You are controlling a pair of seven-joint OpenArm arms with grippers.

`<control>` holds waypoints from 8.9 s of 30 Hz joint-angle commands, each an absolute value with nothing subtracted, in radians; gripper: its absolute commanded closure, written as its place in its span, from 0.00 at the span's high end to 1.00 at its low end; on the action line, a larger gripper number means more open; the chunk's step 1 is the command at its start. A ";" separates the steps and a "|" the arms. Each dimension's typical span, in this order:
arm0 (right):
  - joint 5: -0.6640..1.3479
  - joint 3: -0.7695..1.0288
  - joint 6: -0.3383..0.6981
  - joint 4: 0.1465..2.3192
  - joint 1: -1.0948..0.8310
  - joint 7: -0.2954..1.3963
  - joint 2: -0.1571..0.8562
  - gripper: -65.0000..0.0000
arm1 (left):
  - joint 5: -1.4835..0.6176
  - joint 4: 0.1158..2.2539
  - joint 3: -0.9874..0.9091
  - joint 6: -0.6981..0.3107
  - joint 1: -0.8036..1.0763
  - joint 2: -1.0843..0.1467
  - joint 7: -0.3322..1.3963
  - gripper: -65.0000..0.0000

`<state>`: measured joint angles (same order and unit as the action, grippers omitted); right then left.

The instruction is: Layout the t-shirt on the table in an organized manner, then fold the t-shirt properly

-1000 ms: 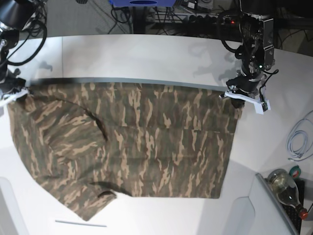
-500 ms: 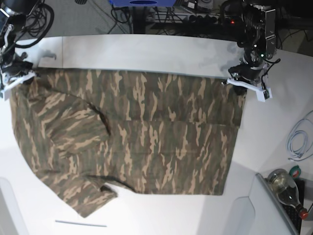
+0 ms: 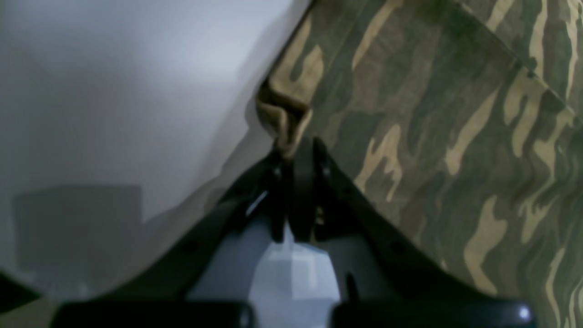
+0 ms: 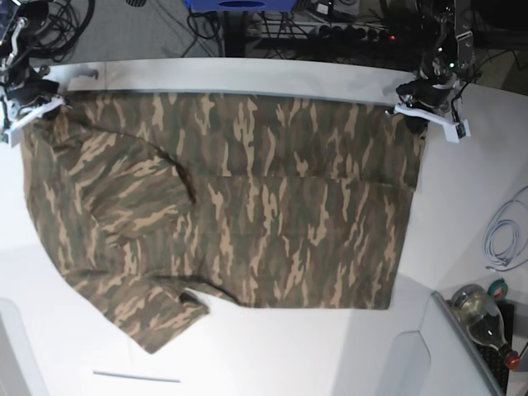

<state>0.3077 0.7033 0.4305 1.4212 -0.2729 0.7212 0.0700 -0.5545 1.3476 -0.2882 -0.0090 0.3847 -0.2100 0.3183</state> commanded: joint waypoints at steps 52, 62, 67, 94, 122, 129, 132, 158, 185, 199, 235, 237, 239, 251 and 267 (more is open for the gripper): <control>0.294 0.944 0.427 1.402 -0.082 0.708 0.249 0.79 | -0.549 1.623 -0.608 0.005 0.377 -0.239 0.326 0.74; 0.297 0.417 0.430 0.409 0.499 0.194 0.527 0.79 | -0.547 1.494 -0.191 0.005 0.202 -0.234 0.438 0.00; 0.297 0.302 0.427 0.231 0.576 0.070 0.522 0.79 | -0.547 1.477 -0.156 0.005 0.206 -0.232 0.438 0.00; 0.302 0.280 0.426 0.533 0.435 0.231 0.441 0.00 | -0.547 1.475 -0.160 0.007 0.226 -0.239 0.444 0.00; 0.297 0.524 0.387 1.639 -0.079 0.986 0.087 0.39 | -0.547 1.475 -0.163 0.008 0.217 -0.255 0.443 0.00; 0.294 0.539 0.321 1.342 0.170 0.792 0.153 0.71 | -0.547 1.477 -0.206 0.008 0.228 -0.283 0.438 0.00; 0.295 0.498 0.317 1.017 0.318 0.707 0.219 0.70 | -0.547 1.475 -0.263 0.008 0.240 -0.283 0.438 0.00; 0.295 0.427 0.317 0.630 0.464 0.526 0.249 0.27 | -0.426 1.468 -0.374 0.005 0.265 -0.302 0.440 0.00; 0.300 0.432 0.272 1.109 0.326 0.753 0.191 0.00 | -0.295 1.043 -0.303 -0.102 -0.159 -0.338 0.440 0.17; 0.300 0.426 0.275 1.521 0.154 0.862 0.122 0.00 | -0.305 0.734 -0.110 -0.116 -0.374 -0.289 0.357 0.74; 0.297 0.426 0.275 1.512 0.148 0.854 0.124 0.00 | -0.295 1.472 -0.245 0.004 0.030 -0.228 0.702 0.00; 0.297 0.426 0.275 1.512 0.148 0.854 0.124 0.00 | -0.295 1.475 -0.246 0.004 0.047 -0.229 0.702 0.00; 0.297 0.426 0.275 1.512 0.148 0.854 0.122 0.00 | -0.295 1.474 -0.246 0.004 0.056 -0.231 0.702 0.00; 0.297 0.426 0.275 1.512 0.148 0.854 0.124 0.00 | -0.295 1.667 -0.415 0.004 0.108 -0.199 0.839 0.66; 0.297 0.424 0.275 1.512 0.153 0.854 0.124 0.00 | -0.295 0.785 -0.176 -0.058 -0.414 -0.289 0.470 0.67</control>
<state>0.2882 0.4217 0.2714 1.4963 0.1329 0.8742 0.1123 -0.2932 0.7654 -0.1719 -0.0532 -0.3866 -0.2775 0.4892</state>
